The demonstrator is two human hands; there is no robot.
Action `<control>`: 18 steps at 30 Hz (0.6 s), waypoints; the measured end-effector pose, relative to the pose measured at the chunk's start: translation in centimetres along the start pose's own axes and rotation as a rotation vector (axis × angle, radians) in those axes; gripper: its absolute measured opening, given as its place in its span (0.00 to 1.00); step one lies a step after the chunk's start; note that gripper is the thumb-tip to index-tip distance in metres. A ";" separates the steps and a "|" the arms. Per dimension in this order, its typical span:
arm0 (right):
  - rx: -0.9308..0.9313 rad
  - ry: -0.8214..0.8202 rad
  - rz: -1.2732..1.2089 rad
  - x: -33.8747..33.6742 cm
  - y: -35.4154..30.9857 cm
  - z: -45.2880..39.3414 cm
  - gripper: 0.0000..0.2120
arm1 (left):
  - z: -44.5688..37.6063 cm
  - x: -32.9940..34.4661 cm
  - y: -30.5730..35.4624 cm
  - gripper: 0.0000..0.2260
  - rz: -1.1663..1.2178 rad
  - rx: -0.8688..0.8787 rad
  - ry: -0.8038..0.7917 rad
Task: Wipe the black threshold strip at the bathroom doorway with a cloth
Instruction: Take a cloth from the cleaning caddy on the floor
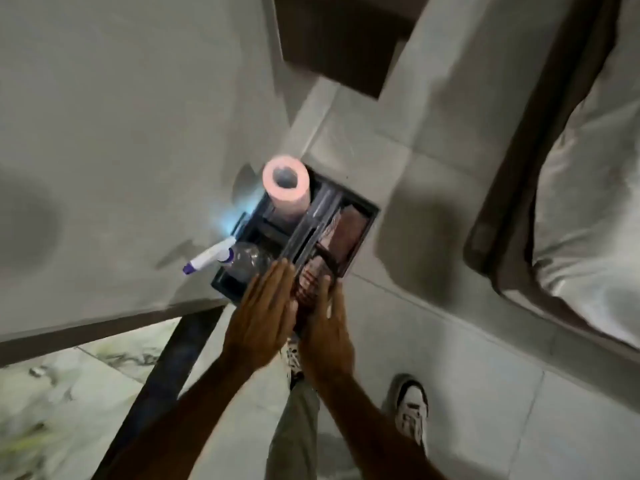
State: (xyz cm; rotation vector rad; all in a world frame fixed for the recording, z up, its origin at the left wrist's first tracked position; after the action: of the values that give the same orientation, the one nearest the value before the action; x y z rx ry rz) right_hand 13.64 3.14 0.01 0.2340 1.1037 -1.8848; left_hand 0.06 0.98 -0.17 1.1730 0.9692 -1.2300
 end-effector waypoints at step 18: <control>0.351 0.088 -0.017 13.6 4.4 -15.5 0.40 | -6.9 12.3 -6.9 0.32 0.154 0.142 -0.033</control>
State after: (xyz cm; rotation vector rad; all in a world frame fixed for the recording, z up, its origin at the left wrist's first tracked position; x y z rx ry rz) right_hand 5.29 5.97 -19.17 0.5101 0.8268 -2.0932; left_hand -4.95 5.93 -14.27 1.3089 0.7623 -1.2058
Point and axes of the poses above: each hand's wrist, its own z-axis away from the middle knuckle, its own x-axis out of the palm, y = z × x, the point moved 1 cm from there along -z, towards the middle knuckle, and after that the axes turned 7 degrees about -z, right-handed, at the moved point
